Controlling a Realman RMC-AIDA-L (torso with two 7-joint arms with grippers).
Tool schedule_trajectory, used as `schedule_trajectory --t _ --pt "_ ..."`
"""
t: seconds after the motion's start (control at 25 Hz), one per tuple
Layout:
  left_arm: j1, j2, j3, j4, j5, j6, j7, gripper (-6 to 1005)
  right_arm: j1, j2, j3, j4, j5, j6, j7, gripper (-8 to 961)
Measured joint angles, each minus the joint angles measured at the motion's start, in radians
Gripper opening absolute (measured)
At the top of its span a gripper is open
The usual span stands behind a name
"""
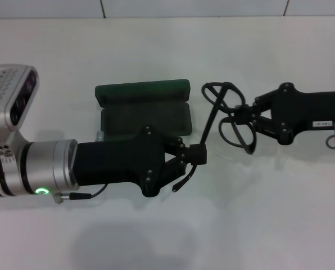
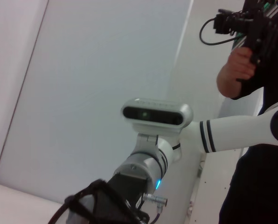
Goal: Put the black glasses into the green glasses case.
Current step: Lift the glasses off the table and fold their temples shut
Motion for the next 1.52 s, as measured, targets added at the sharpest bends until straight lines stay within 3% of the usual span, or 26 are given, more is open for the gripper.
schedule_trajectory --t 0.36,1.12,1.52 --pt "0.001 -0.002 0.004 -0.003 -0.002 -0.012 0.000 29 0.013 0.038 -0.003 -0.065 0.000 -0.010 -0.025 61" --pt "-0.019 -0.004 0.004 -0.007 -0.005 -0.033 0.000 34 0.052 0.050 -0.011 -0.055 0.026 -0.167 -0.019 62" --pt "-0.018 -0.004 0.003 -0.007 -0.006 -0.033 0.000 37 0.052 0.051 -0.015 -0.053 0.035 -0.159 -0.016 61"
